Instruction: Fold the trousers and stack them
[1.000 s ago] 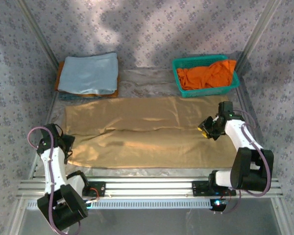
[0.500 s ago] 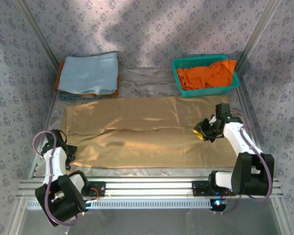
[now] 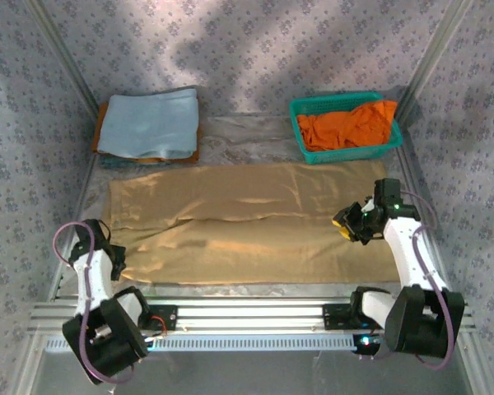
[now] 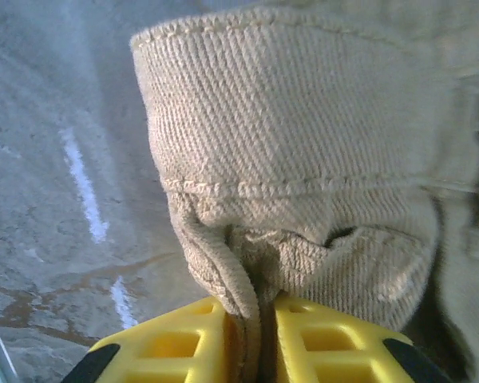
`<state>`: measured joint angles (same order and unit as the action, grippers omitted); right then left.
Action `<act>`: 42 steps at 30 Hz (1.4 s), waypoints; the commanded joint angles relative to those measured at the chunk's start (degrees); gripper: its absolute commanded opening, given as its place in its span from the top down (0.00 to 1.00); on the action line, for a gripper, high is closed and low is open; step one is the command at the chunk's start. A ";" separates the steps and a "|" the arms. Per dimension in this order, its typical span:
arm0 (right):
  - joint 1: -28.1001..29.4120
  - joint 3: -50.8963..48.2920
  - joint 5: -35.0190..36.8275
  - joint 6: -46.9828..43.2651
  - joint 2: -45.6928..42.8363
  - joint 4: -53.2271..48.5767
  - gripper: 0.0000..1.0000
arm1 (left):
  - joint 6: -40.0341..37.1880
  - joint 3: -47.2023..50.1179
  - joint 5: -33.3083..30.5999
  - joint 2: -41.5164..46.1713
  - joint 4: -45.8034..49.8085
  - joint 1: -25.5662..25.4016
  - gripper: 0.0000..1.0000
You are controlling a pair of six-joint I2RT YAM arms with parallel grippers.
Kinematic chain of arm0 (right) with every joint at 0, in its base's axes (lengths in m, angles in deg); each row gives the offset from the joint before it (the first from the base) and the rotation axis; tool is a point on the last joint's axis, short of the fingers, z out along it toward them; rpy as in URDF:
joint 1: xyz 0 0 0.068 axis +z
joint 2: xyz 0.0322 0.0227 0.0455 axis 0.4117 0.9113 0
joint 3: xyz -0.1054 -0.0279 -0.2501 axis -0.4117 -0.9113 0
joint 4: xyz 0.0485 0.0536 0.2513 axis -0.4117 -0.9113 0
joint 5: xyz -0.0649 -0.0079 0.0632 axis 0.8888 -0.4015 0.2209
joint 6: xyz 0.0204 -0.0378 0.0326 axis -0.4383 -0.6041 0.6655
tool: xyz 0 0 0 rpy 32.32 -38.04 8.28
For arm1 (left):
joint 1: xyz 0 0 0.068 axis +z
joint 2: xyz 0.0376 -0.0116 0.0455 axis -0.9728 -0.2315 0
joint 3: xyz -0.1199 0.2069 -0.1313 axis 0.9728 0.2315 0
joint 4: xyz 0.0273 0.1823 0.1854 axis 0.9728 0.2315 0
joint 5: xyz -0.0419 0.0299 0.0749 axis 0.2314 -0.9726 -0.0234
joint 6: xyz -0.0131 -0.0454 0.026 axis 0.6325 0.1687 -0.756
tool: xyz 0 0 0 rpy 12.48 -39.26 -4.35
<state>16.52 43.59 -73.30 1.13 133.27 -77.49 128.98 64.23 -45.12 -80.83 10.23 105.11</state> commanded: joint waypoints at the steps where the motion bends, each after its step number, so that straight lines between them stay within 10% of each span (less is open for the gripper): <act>1: -0.68 1.66 2.62 2.67 -4.12 -8.27 0.64 | -1.76 -2.91 2.99 4.64 2.24 0.08 0.88; 16: -5.13 -8.07 12.17 18.54 -13.09 -17.75 0.49 | -2.80 -6.19 10.09 6.53 -0.26 0.26 1.00; 29: 16.49 -17.69 11.20 40.44 -9.67 -8.49 0.51 | -2.17 -7.26 11.93 5.63 -3.53 0.25 1.00; 42: 22.35 -19.49 16.55 44.63 -1.58 -2.85 0.59 | -1.82 -9.81 13.22 4.07 -4.09 0.32 1.00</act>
<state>37.85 25.17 -59.51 43.27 130.12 -81.90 126.79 56.66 -32.69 -76.83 7.46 105.13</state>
